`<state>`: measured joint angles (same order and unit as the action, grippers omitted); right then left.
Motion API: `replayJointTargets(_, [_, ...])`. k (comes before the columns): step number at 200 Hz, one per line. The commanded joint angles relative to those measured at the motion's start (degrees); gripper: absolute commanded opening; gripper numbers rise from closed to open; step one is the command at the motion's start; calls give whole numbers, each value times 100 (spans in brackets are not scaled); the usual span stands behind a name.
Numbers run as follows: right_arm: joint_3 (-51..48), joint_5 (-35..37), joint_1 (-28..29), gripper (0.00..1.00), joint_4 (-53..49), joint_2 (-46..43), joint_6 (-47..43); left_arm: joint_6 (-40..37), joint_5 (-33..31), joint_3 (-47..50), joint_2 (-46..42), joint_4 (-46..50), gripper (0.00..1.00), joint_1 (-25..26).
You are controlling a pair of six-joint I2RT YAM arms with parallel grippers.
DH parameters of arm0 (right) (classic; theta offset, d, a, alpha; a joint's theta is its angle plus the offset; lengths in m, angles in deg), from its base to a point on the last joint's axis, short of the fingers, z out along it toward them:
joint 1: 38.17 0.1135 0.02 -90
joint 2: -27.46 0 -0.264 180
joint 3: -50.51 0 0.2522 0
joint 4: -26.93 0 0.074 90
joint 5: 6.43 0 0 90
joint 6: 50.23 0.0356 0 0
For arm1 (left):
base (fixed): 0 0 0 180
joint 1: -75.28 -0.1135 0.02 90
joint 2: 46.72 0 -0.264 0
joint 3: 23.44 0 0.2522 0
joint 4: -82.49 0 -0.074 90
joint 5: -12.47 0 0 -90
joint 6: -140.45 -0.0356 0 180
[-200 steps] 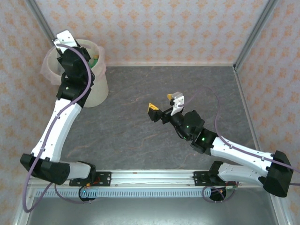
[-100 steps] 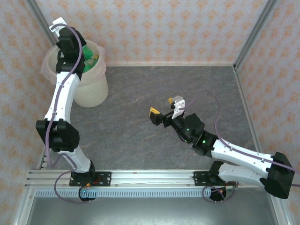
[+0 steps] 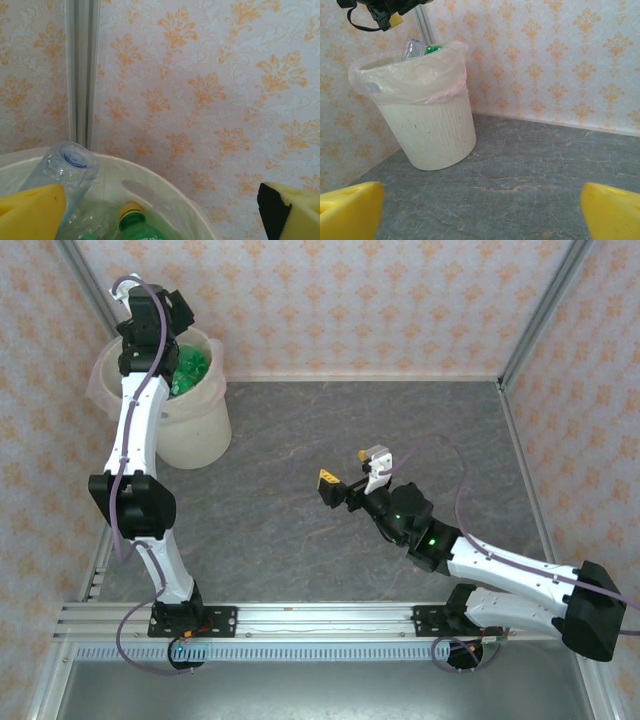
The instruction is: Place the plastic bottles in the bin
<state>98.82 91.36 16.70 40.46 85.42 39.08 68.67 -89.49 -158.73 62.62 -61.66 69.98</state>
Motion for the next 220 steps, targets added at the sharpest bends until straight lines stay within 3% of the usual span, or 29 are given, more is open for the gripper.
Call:
replayJointTargets(1, [-139, 152, 17, 100, 317, 36, 12, 111, -9, -71, -302, 282, 99, -25])
replayJointTargets(29, [-198, 237, 22, 100, 393, 16, 18, 238, 189, 612, -803, 42, 99, -24])
replayJointTargets(77, [-324, 704, 24, 100, 448, -78, 32, 456, 399, 2591, -2323, -814, 99, 169])
replayJointTargets(168, [-647, 1744, -2, 100, 458, -516, 137, 386, -56, 6382, -5137, -1876, 99, 1698])
replayJointTargets(220, [-657, 2081, -334, 100, 215, -588, 288, 231, -659, 8806, -6404, -2620, 99, 1800])
